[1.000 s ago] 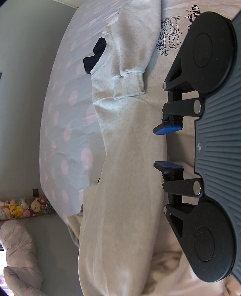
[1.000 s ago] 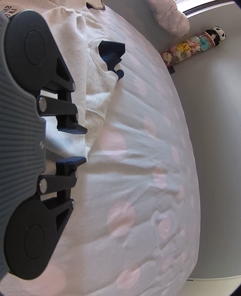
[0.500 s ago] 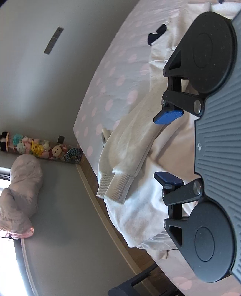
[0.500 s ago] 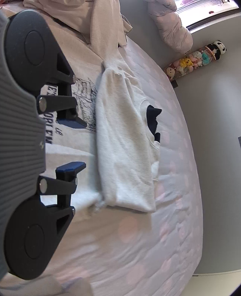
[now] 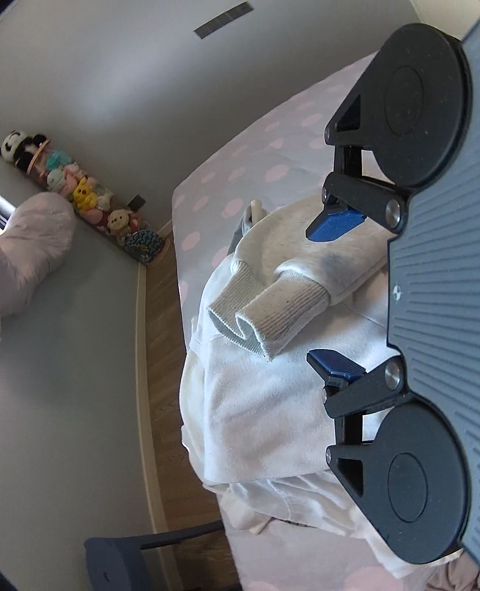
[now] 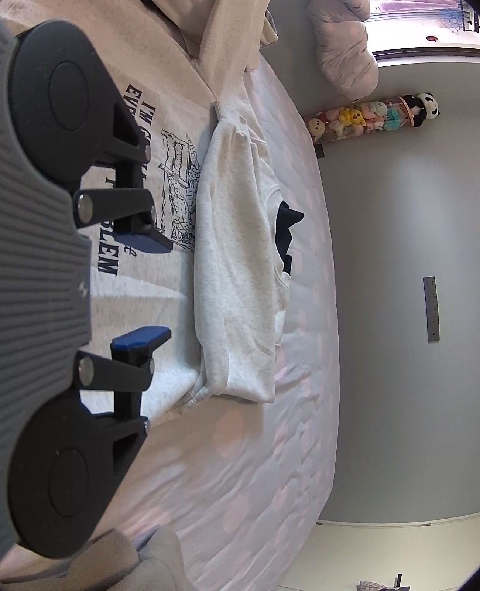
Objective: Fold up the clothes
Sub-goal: 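Grasp the other sleeve cuff with the left gripper and lift it, then carry the sleeve across the sweatshirt back with the left gripper and release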
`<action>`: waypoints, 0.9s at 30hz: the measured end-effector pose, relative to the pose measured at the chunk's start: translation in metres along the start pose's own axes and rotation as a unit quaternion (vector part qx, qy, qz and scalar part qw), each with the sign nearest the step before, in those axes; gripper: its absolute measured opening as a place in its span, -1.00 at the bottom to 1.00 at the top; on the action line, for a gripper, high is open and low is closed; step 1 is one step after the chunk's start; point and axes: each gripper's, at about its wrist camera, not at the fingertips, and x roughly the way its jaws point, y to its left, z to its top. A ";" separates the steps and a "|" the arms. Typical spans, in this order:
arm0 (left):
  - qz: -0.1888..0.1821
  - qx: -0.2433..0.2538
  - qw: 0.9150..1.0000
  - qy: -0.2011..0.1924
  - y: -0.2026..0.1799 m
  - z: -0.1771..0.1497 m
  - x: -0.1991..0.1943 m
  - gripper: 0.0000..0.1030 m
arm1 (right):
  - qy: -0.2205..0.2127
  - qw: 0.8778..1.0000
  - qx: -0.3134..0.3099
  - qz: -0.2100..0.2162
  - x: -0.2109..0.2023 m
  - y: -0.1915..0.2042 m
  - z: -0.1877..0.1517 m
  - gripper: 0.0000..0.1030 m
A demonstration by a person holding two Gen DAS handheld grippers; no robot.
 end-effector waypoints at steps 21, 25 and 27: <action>-0.051 0.182 0.977 -0.095 -0.198 -0.009 -0.071 -0.86 | 0.049 0.999 0.008 -0.021 0.026 -0.020 0.006 -0.02; -0.098 0.229 0.963 -0.100 -0.265 -0.036 -0.090 -0.87 | 0.046 0.999 0.007 -0.028 0.021 -0.028 0.008 -0.02; -0.118 0.251 0.956 -0.099 -0.296 -0.052 -0.097 -0.87 | 0.048 0.998 0.012 -0.027 0.020 -0.033 0.008 -0.02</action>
